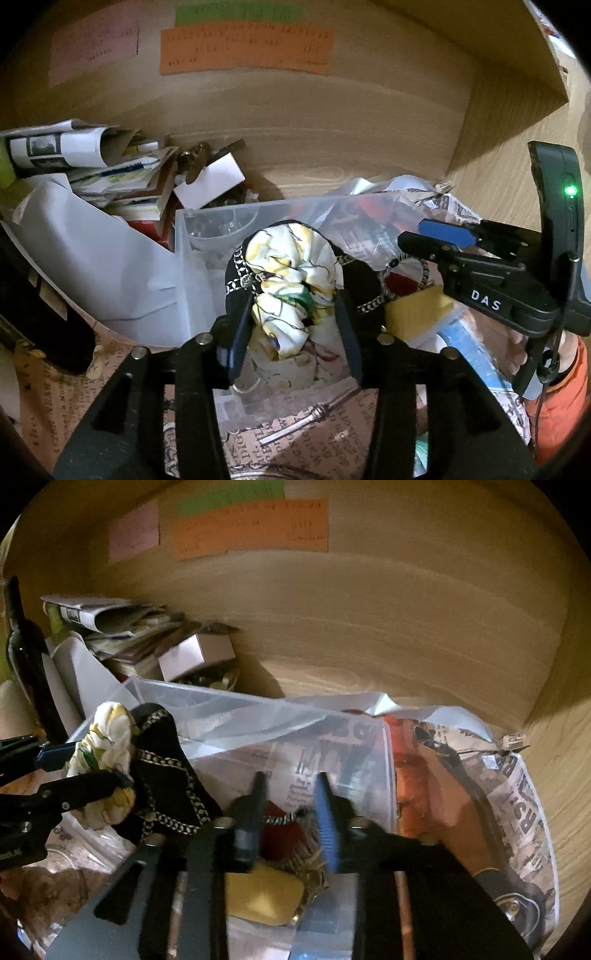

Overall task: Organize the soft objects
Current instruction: 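Carry the scrunchie and bracelet into the clear box and open both grippers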

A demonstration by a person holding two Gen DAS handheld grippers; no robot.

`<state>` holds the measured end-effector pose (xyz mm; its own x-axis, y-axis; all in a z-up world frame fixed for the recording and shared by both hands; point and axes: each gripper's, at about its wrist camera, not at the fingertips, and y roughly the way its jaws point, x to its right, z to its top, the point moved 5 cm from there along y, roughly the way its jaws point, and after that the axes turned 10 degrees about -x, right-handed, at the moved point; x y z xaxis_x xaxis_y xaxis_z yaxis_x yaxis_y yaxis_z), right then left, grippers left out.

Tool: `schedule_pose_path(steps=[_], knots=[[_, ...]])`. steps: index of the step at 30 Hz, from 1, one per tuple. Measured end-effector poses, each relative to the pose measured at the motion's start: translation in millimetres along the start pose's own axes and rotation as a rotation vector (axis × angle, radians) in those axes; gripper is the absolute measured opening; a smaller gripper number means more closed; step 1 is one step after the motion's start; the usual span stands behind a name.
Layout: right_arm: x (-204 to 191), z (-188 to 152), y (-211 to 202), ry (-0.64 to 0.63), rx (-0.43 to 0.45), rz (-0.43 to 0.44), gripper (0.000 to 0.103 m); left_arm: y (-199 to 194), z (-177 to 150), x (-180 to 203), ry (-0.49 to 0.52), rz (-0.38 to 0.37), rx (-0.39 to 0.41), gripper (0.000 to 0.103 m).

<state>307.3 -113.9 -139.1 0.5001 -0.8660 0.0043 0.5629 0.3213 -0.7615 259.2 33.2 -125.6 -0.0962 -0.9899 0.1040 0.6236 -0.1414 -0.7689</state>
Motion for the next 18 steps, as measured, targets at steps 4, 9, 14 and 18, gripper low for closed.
schedule_pose_path(steps=[4,9,14,18], knots=[[-2,2,-16,-0.016,0.043,-0.019,0.043,-16,-1,3,0.003,-0.01,0.031,0.054],[-8,0,-46,-0.026,0.103,0.002,0.061,-46,-4,10,0.017,-0.03,0.088,0.061],[-18,-8,-77,-0.037,0.159,0.035,0.075,-72,-11,19,0.045,-0.035,0.139,0.073],[-28,-22,-95,-0.062,0.181,0.042,0.081,-87,-23,24,0.063,-0.042,0.15,0.085]])
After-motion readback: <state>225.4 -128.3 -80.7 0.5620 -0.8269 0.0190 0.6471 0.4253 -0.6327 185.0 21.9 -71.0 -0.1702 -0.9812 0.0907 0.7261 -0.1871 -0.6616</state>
